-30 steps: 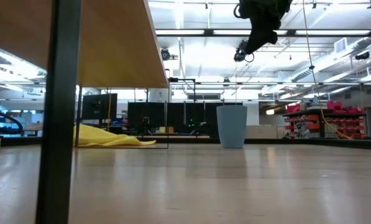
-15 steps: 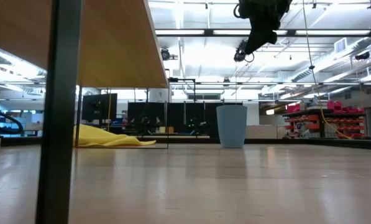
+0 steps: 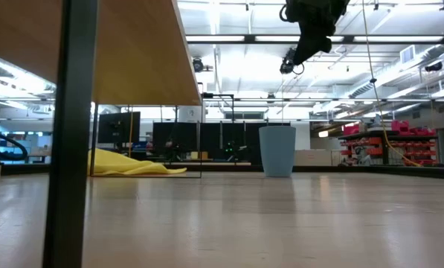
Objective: Stack small to large cups/mugs on shelf
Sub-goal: Put the purple cup on the shelf
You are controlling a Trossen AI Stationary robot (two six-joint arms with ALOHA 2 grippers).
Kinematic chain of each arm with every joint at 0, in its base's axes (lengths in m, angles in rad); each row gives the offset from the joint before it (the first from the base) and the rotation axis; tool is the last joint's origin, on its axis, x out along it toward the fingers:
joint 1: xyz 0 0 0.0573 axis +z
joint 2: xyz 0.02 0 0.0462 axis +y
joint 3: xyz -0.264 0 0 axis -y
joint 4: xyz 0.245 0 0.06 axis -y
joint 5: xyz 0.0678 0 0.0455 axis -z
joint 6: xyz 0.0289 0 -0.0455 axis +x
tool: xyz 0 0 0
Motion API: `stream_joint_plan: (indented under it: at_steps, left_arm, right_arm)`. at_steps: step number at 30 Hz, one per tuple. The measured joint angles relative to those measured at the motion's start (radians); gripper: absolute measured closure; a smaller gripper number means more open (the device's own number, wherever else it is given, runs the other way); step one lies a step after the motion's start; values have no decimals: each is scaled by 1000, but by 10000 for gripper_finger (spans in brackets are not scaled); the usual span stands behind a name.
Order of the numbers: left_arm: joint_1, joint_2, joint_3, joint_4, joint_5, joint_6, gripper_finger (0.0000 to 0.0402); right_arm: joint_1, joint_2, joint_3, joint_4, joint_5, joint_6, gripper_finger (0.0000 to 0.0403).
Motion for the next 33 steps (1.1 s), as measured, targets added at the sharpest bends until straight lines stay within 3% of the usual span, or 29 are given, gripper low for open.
stream_joint_plan:
  at_steps: [11, 17, 33]
  left_arm:
    - [0, 1, 0, 0, 0, 0, 392]
    - [1, -9, -75, 12, 53, -20, 392]
    - [-2, -13, -46, -3, -5, 0, 389]
  right_arm:
    - [0, 0, 0, 0, 0, 0, 345]
    - [0, 0, 0, 0, 0, 0, 345]
    - [0, 0, 0, 6, 0, 0, 345]
